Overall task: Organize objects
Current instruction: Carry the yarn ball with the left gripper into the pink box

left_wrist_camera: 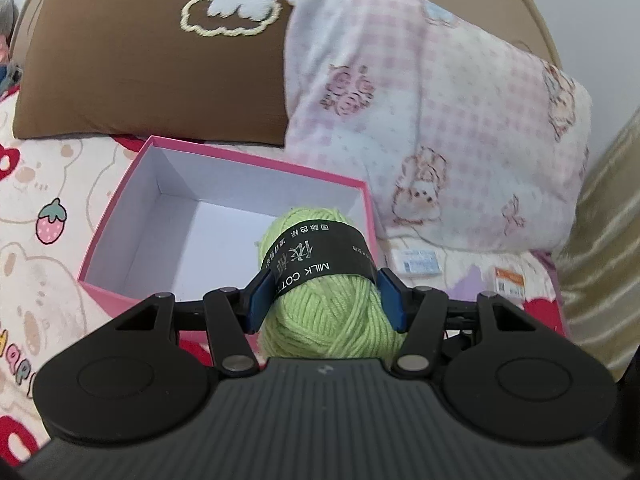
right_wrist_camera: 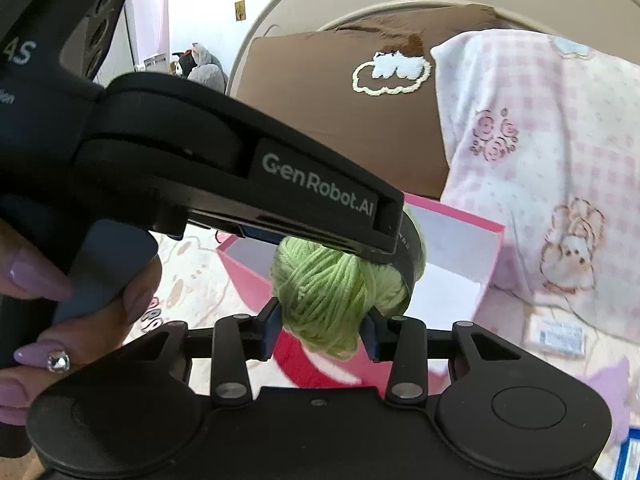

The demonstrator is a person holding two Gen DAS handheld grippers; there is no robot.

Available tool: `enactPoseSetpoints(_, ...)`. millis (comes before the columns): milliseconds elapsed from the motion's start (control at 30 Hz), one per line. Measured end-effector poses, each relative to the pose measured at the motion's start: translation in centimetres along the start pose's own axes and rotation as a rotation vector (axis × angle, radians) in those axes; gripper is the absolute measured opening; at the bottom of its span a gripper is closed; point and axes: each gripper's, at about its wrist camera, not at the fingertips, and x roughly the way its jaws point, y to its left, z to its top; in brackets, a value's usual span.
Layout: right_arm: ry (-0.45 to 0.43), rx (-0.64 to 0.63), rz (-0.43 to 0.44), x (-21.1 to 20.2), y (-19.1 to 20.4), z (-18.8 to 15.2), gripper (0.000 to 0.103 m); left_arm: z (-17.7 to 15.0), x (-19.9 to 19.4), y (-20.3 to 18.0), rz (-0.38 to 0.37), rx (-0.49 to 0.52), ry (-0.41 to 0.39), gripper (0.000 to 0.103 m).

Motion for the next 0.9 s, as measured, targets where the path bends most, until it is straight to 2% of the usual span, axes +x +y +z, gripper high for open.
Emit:
enactPoseSetpoints(167, 0.026, -0.025, 0.005, 3.6, -0.5, 2.3, 0.045, 2.2, 2.8, 3.5, -0.028, -0.083, 0.001, 0.055)
enactPoseSetpoints(400, 0.092, -0.029, 0.035, 8.9, -1.3, 4.7, 0.044, 4.7, 7.2, 7.0, -0.008, -0.126, 0.052, 0.055)
enactPoseSetpoints(500, 0.09, -0.095, 0.018, 10.9, -1.4, 5.1, 0.044, 5.6, 9.1, 7.8, -0.005, -0.127, 0.067, 0.055)
enactPoseSetpoints(700, 0.139, -0.089, 0.01, 14.3, -2.9, 4.8, 0.044, 5.1, 12.3, 9.5, -0.026, -0.198, 0.075, 0.055)
enactPoseSetpoints(900, 0.172, -0.087, 0.011, 16.6, -3.6, 4.6, 0.044, 4.9, 14.5, 9.9, -0.007, -0.194, 0.086, 0.054)
